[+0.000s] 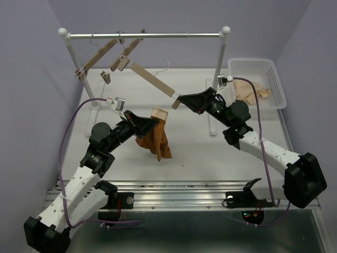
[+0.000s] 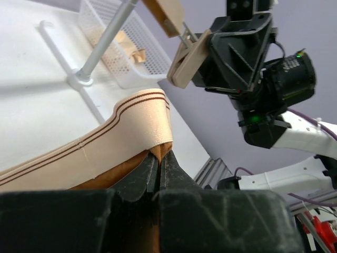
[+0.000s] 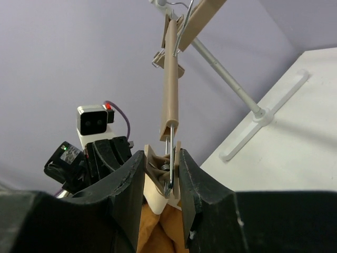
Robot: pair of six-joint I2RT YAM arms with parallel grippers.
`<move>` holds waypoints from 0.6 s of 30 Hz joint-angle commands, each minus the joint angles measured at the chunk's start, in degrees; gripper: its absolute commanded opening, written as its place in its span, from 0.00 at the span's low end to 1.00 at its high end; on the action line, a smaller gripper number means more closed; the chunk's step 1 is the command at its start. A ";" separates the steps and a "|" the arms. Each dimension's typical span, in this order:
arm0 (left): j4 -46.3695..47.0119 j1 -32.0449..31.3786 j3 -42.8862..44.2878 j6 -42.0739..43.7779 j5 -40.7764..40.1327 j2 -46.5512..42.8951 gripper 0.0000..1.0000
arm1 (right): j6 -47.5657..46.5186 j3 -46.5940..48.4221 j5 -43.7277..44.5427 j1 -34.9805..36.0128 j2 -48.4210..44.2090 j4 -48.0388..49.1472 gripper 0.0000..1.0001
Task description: Remove the underwear clipped to the hanger
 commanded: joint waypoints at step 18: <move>-11.74 0.09 5.66 5.37 -12.92 -0.83 0.00 | -30.66 3.92 24.42 -0.48 -17.99 -30.92 0.01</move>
